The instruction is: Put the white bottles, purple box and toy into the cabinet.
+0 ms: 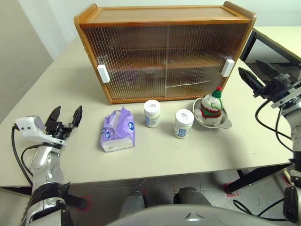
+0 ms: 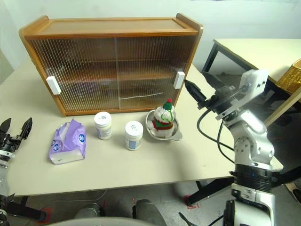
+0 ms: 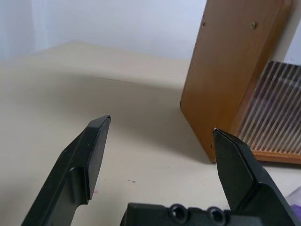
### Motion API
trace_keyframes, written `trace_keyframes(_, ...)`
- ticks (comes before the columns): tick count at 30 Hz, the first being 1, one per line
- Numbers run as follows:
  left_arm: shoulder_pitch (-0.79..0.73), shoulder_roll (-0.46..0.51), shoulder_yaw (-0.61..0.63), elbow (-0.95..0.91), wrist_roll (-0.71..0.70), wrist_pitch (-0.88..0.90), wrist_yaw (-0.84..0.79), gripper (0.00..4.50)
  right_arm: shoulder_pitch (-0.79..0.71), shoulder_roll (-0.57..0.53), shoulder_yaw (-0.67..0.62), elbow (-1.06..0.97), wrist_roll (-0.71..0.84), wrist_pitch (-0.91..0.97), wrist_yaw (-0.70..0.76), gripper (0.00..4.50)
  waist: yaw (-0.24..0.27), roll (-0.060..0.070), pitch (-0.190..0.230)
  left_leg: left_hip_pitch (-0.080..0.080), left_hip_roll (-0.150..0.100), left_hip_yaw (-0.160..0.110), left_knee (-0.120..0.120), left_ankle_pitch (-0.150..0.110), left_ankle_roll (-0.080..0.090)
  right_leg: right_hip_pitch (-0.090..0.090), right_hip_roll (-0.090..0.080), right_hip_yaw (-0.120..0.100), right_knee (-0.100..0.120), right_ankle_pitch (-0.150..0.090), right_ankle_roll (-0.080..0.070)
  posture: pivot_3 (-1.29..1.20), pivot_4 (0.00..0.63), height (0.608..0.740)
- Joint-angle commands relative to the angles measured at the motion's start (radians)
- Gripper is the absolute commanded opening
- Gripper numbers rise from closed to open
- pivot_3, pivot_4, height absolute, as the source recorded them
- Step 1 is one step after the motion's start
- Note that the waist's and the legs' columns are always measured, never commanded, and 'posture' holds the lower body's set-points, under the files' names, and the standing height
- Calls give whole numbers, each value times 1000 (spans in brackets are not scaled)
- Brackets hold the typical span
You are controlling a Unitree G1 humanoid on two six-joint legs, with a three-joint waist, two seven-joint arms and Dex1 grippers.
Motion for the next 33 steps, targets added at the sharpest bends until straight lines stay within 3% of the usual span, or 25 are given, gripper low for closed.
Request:
trace_keyframes(1, 20, 21, 15, -37, -15, 33, -12, 4468, -11, -52, 55, -114, 88, 161, 86, 4500, 0, 0, 0, 0, -1, 0, 0, 0, 0, 0, 0, -1, 0, 0, 0, -142, 0, 740)
trace_keyframes(5, 51, 36, 19, -140, -44, 108, -12, 4468, -43, -109, 119, -198, 148, 282, 188, 4500, 2, -1, -1, -1, -4, 1, 0, 0, 0, 0, 0, -4, 0, 0, 0, -110, 0, 740)
trace_keyframes(15, 94, 17, -23, -437, -148, 374, -21, 4468, -43, -27, 178, -269, 205, 368, 206, 4500, 23, -3, -2, -1, -4, 1, 0, 0, 0, -2, 4, -3, 0, 0, -3, -71, 0, 740)
trace_keyframes(20, 67, 19, -58, -483, -132, 432, -22, 3217, -26, 2, 191, -279, 186, 356, 202, 4500, 33, -3, -2, -1, -2, 1, 0, 0, 0, -4, 7, 0, 0, 1, -9, -74, 0, 740)
trace_keyframes(29, -76, 24, -115, -448, -77, 469, 10, 22, -12, 26, 188, -300, 177, 338, 176, 4500, 40, -4, -2, 0, -1, -2, 1, 0, 1, -4, 11, 1, 1, 4, -13, -99, 0, 740)
trace_keyframes(33, -136, 16, -138, -423, -59, 480, 10, 22, -6, 33, 189, -315, 180, 338, 165, 4500, 36, -4, -2, 0, -2, -2, 1, 0, 1, -4, 12, 3, 1, 4, -13, -107, 0, 740)
